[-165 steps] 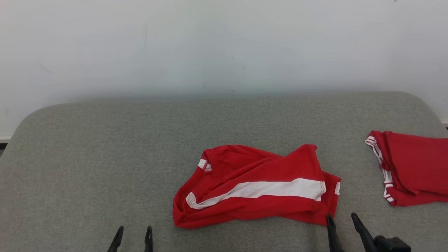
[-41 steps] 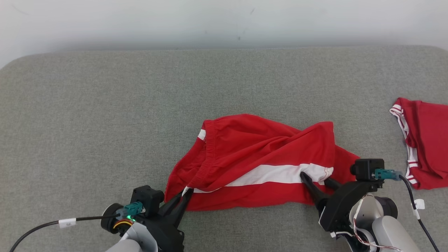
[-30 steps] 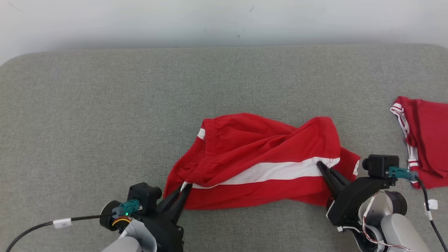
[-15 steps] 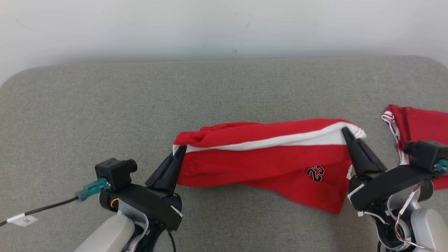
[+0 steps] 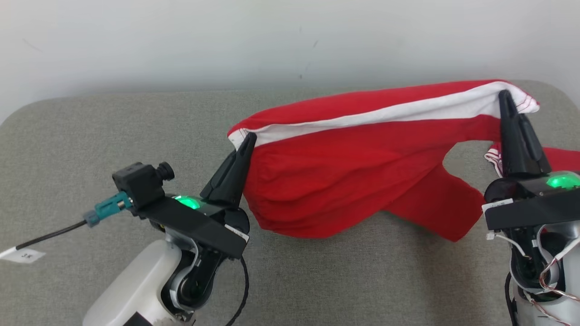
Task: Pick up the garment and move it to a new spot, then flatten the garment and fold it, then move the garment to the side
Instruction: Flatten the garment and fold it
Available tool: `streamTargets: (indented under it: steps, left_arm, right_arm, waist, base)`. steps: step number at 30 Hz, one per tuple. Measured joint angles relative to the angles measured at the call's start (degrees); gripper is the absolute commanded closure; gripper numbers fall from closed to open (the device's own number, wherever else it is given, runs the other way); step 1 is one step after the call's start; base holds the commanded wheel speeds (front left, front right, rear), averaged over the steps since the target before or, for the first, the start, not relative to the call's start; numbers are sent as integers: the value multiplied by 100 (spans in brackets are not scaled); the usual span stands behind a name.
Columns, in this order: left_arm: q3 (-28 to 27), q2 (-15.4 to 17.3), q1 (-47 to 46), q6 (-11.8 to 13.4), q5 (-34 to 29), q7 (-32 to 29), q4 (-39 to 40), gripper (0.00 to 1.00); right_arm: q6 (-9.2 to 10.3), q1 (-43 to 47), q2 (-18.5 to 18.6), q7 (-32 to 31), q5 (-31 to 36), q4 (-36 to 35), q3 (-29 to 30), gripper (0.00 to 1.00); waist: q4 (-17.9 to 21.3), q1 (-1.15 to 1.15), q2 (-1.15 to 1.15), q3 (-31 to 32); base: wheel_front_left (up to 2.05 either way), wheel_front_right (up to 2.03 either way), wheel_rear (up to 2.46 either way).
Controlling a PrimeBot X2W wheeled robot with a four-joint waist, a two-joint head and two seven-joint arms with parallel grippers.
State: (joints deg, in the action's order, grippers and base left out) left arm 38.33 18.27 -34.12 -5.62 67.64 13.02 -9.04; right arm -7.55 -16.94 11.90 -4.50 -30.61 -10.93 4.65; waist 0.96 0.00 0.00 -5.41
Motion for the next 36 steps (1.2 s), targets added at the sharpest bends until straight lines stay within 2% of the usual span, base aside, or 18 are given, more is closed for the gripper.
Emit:
streamTargets:
  steps: [7,12,24,30,36]
  left_arm:
    - [-248,-58,-159,-80,535,-174,285,100]
    - [-344,-59,-287,-94,790,-352,410,100]
    - [-632,48,-1136,-92,1166,-864,490,100]
    - [-788,-14,-1457,-90,1290,-838,130,100]
    - [-876,-137,-1851,-115,992,-450,-430,100]
  right_arm:
    - [0,-252,48,357,54,-7,140,100]
    - [0,-339,63,343,120,59,77,100]
    - [0,-1189,-98,188,107,188,-260,100]
    - [0,-1644,-68,138,254,705,-405,100]
    - [0,-2329,-64,394,357,1512,-638,100]
  waist:
    - [35,0,0,46]
    - [69,0,0,63]
    - [230,0,0,0]
    - [297,1,-1,-198]
    - [367,1,0,-491]
  base:
    - [0,0,0]
    - [0,0,0]
    - [0,0,0]
    - [0,0,0]
    - [0,0,0]
